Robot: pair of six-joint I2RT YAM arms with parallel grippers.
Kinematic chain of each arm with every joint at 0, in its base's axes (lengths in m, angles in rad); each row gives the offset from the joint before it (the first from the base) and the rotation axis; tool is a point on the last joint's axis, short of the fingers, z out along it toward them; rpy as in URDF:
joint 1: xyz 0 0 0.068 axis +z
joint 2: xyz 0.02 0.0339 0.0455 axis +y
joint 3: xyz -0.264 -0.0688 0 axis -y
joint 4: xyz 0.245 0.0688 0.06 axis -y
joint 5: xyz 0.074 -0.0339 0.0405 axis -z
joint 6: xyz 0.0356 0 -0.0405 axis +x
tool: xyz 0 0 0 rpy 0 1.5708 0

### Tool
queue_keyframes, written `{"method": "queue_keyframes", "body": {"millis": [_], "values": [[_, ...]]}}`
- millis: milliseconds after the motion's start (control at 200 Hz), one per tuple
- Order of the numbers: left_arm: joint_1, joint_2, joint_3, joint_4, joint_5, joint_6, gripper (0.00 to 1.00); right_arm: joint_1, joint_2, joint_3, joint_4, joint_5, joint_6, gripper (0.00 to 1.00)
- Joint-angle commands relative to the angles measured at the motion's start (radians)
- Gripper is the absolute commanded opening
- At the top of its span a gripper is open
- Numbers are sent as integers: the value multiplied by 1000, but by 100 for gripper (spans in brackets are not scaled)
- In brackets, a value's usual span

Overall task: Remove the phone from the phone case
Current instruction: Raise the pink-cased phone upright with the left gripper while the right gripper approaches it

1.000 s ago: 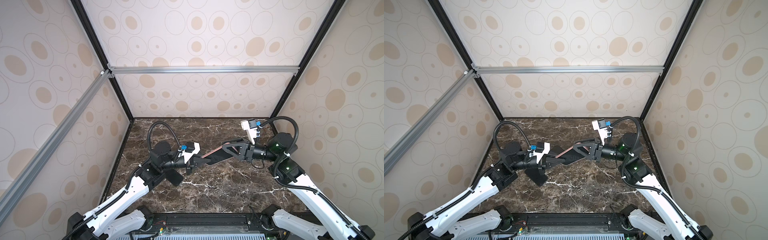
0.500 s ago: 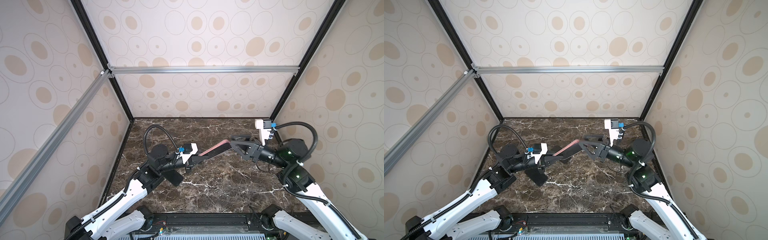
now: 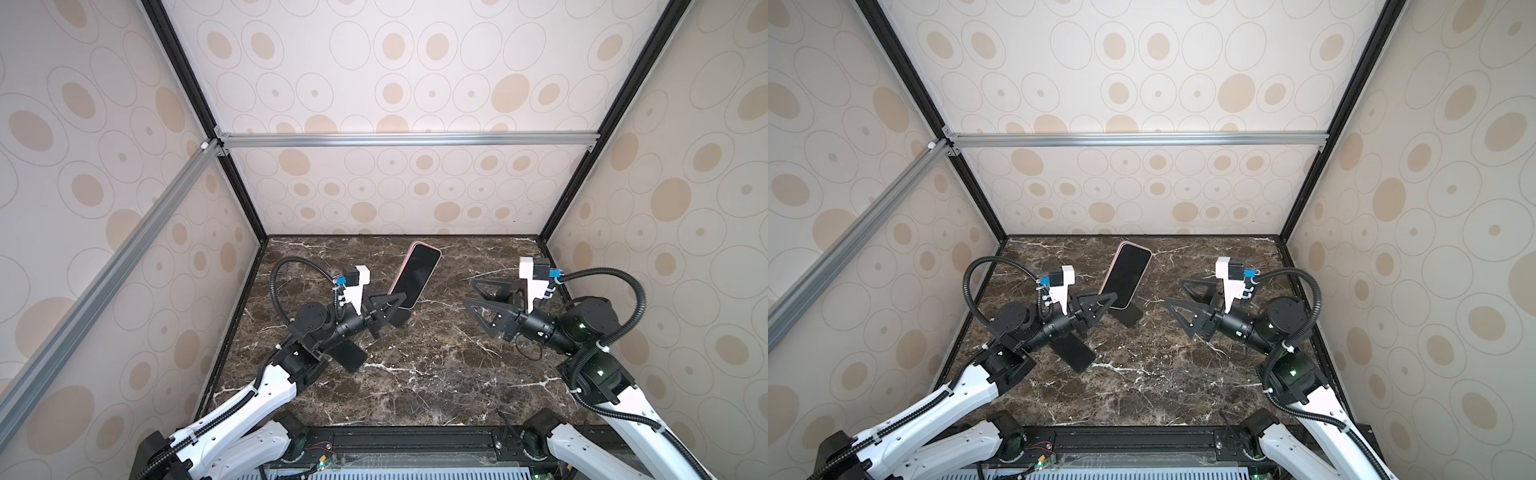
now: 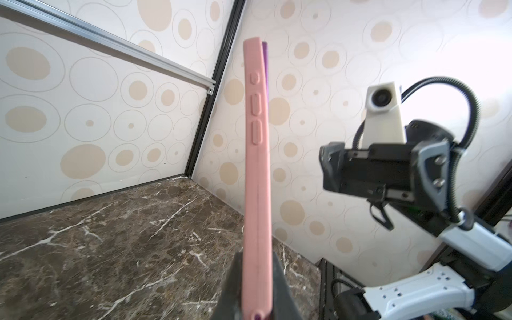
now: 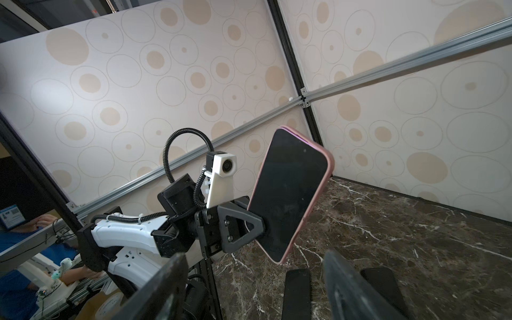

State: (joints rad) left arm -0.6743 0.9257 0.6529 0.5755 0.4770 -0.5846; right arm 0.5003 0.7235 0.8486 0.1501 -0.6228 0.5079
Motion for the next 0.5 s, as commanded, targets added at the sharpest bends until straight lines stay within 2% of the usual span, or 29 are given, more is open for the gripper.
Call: {"method": "queue_keyframes", "body": {"millis": [0,235,495], "values": [[-7,-10,30,222,15,-164,0,5,43,-26,128,-111,3,75],[-57,15,36,317,34,-204,0,20,163,-69,421,-137,119,66],[-80,68,22,519,92,-277,0,101,248,-56,514,-143,117,64]]}}
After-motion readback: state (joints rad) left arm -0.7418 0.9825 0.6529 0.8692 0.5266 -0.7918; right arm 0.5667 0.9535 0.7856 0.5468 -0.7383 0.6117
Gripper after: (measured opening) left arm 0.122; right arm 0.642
